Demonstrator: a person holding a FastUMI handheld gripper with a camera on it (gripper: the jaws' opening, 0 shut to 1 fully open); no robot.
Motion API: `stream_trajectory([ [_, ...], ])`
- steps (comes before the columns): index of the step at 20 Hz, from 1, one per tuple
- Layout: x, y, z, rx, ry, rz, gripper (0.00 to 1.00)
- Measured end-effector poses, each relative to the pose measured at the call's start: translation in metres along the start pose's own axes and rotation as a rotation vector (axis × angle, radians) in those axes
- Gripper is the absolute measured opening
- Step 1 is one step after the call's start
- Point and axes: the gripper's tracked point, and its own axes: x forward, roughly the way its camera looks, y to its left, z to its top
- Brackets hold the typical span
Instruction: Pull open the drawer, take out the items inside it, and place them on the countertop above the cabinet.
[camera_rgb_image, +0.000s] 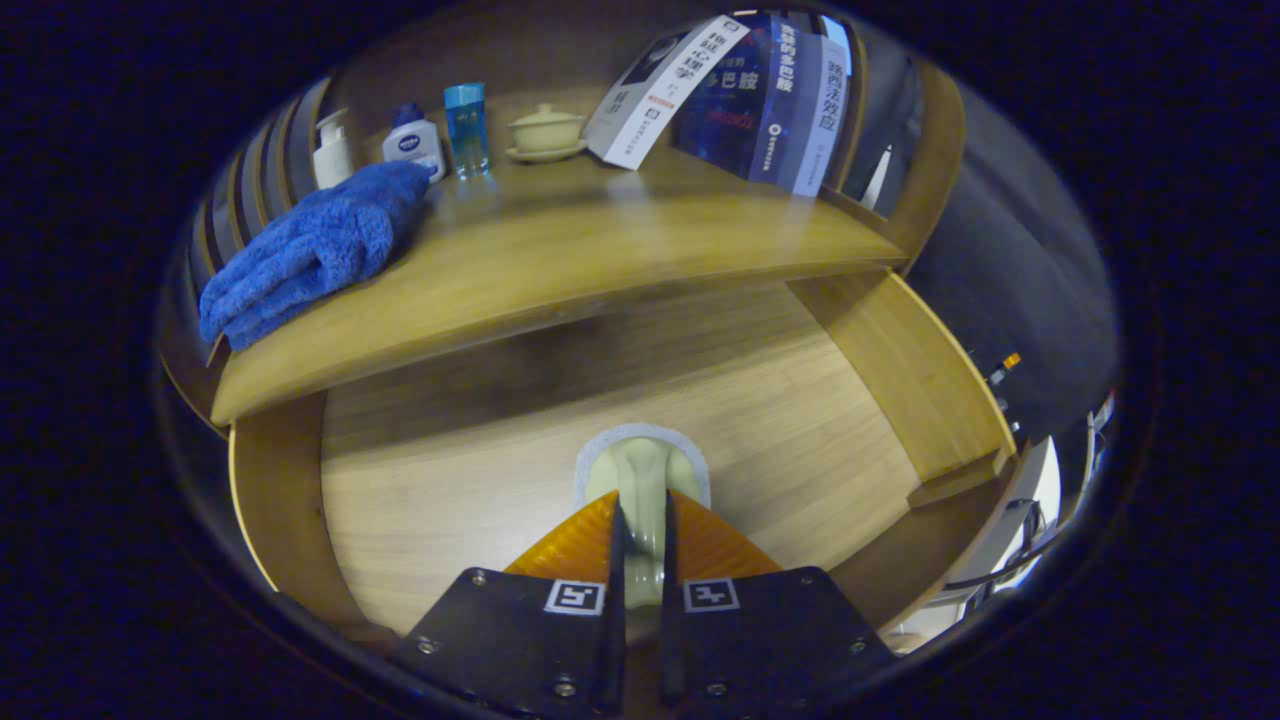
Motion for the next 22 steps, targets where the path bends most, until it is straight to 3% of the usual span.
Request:
stream_trajectory([
  [8, -0.067, -0.041, 0.061, 0.051, -0.172, -0.096, 0.14],
  [13, -0.077, -0.021, 0.117, 0.000, -0.274, -0.022, 0.14],
  [19, -0.051, 0.029, 0.154, -0.094, -0.321, 0.106, 0.14],
  [22, -0.031, 0.042, 0.162, -0.147, -0.323, 0.124, 0.14],
])
